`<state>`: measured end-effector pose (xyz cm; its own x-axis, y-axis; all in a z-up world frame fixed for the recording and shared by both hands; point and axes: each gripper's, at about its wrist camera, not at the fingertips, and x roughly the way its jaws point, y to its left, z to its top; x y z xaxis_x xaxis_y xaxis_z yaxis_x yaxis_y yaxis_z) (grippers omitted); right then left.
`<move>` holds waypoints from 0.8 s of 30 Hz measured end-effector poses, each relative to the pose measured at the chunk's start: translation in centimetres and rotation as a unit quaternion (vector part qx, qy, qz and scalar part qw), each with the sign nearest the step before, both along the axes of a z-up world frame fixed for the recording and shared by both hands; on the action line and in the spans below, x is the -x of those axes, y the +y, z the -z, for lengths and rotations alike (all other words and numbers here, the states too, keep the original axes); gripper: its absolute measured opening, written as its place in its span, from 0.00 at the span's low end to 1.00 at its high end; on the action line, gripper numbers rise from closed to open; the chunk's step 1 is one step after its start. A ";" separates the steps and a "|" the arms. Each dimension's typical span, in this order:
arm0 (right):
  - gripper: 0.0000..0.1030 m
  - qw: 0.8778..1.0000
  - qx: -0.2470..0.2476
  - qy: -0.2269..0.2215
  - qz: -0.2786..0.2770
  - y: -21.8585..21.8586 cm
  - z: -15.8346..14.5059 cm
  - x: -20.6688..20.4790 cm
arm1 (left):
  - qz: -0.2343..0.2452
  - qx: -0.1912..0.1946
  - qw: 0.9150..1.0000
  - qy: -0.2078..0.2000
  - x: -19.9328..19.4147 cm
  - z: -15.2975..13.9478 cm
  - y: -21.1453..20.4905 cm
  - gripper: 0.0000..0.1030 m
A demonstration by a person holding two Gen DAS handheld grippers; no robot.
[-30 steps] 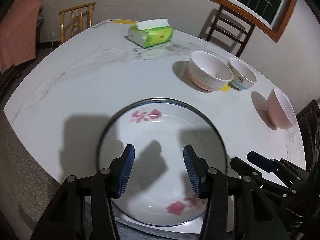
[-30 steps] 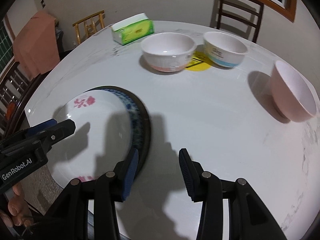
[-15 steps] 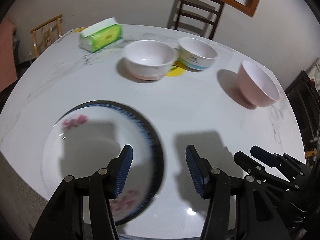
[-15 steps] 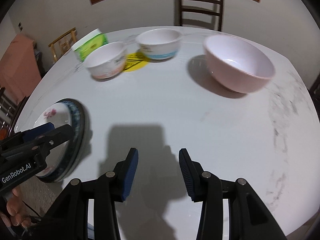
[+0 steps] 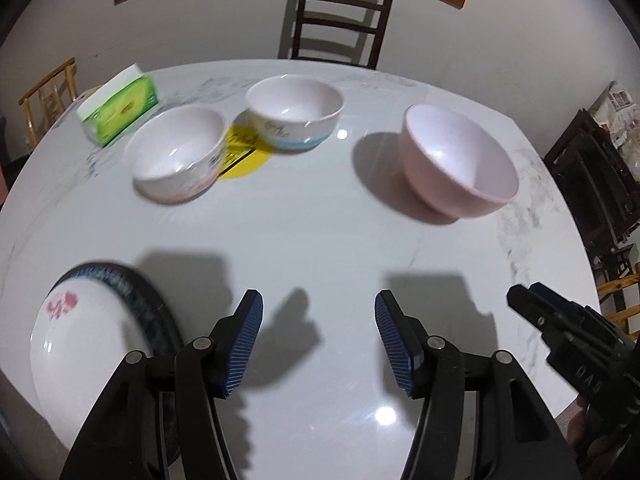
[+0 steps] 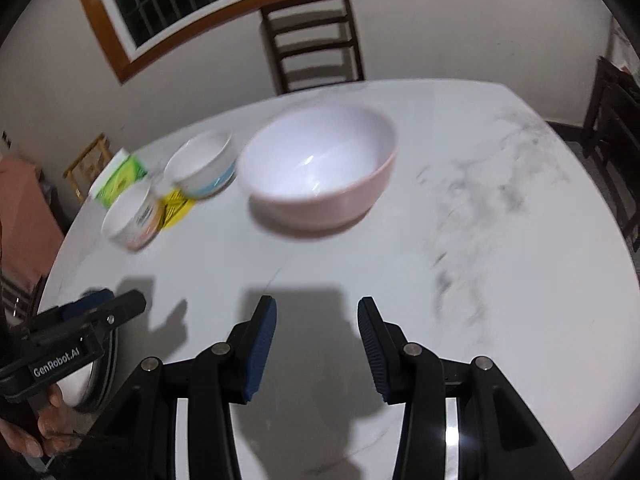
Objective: Organize plates and bowls
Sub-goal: 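Lift the left tool off the plates and move toward the pink-rimmed bowl, then close the left tool on the rim of the large pink-rimmed bowl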
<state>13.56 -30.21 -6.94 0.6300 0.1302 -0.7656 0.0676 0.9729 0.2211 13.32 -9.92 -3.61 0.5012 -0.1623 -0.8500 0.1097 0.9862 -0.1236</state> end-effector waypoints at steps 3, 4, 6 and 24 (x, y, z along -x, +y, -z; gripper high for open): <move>0.42 1.000 -0.005 -0.010 0.008 -1.4 -0.7 -1.3 | 0.006 0.005 1.000 -0.008 -1.3 -0.8 -1.2 0.53; 0.42 1.000 -0.004 -0.011 0.011 -1.7 -0.8 -1.8 | 0.006 0.007 1.000 -0.010 -1.8 -1.0 -1.5 0.53; 0.42 1.000 -0.003 -0.011 0.013 -2.1 -0.9 -3.0 | 0.004 0.013 1.000 -0.011 -2.7 -1.3 -2.1 0.54; 0.42 0.998 -0.019 0.044 0.042 -4.3 0.6 -10.7 | -0.007 0.048 0.998 0.028 -12.0 -1.2 -6.4 0.53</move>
